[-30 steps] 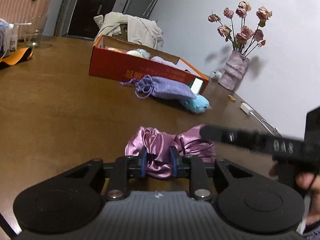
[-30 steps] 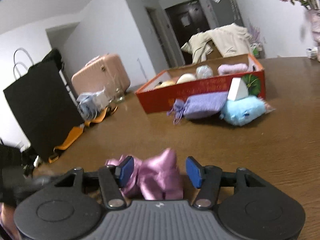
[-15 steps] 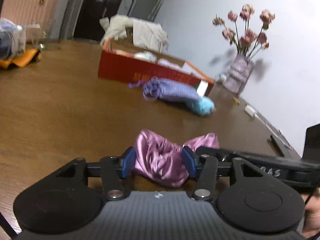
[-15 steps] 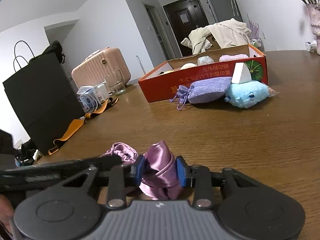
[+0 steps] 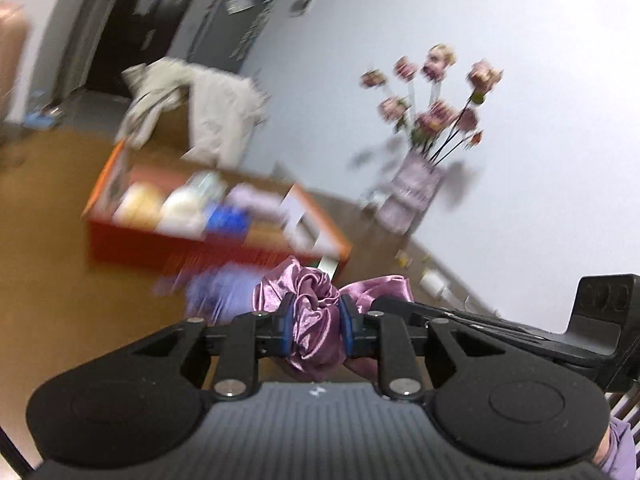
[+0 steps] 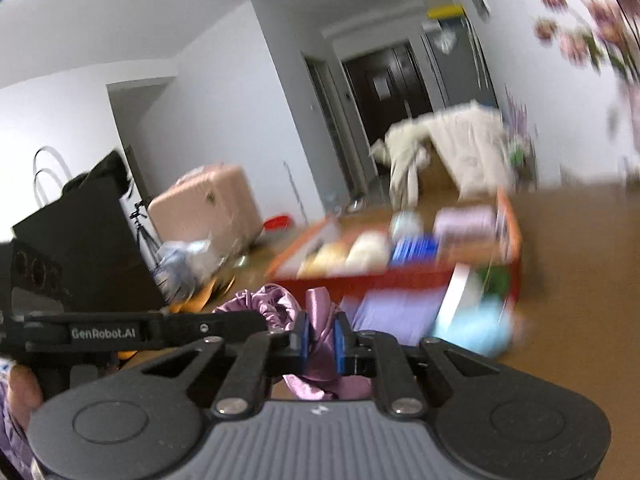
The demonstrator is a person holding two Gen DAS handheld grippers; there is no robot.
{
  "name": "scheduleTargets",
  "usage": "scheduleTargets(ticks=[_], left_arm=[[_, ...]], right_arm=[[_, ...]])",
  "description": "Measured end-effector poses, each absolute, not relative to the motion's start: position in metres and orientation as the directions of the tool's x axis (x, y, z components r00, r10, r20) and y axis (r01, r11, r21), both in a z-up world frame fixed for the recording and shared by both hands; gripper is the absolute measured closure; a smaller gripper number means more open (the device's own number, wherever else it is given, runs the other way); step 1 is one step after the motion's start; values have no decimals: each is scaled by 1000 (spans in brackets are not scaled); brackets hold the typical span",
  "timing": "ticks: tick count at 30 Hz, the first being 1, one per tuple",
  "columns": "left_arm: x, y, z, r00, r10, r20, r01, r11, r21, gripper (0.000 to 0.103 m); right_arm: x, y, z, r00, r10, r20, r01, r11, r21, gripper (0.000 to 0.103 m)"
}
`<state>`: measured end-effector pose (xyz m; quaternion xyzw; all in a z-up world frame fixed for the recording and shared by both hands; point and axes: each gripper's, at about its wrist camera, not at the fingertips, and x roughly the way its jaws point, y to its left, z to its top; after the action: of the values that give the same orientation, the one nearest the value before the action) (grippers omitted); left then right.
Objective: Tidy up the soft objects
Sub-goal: 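Lower the satin bow into the box and open both grippers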
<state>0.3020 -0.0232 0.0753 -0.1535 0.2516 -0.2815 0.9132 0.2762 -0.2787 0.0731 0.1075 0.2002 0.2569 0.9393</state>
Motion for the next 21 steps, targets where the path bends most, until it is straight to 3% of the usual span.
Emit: scheduleTargets(ticks=[4, 12, 18, 21], left_arm=[[396, -59, 100, 688, -608, -397, 433, 782, -448, 80], [551, -105, 66, 609, -569, -552, 293, 809, -510, 80], [599, -112, 22, 561, -523, -642, 217, 841, -495, 79], [596, -102, 17, 568, -521, -637, 225, 842, -490, 67]], right_arm=[[355, -299, 111, 819, 467, -334, -410, 883, 229, 91], [515, -302, 101, 790, 307, -530, -301, 948, 100, 91], [578, -280, 59, 750, 200, -630, -294, 955, -47, 92], [589, -275, 41, 722, 184, -668, -299, 952, -62, 87]])
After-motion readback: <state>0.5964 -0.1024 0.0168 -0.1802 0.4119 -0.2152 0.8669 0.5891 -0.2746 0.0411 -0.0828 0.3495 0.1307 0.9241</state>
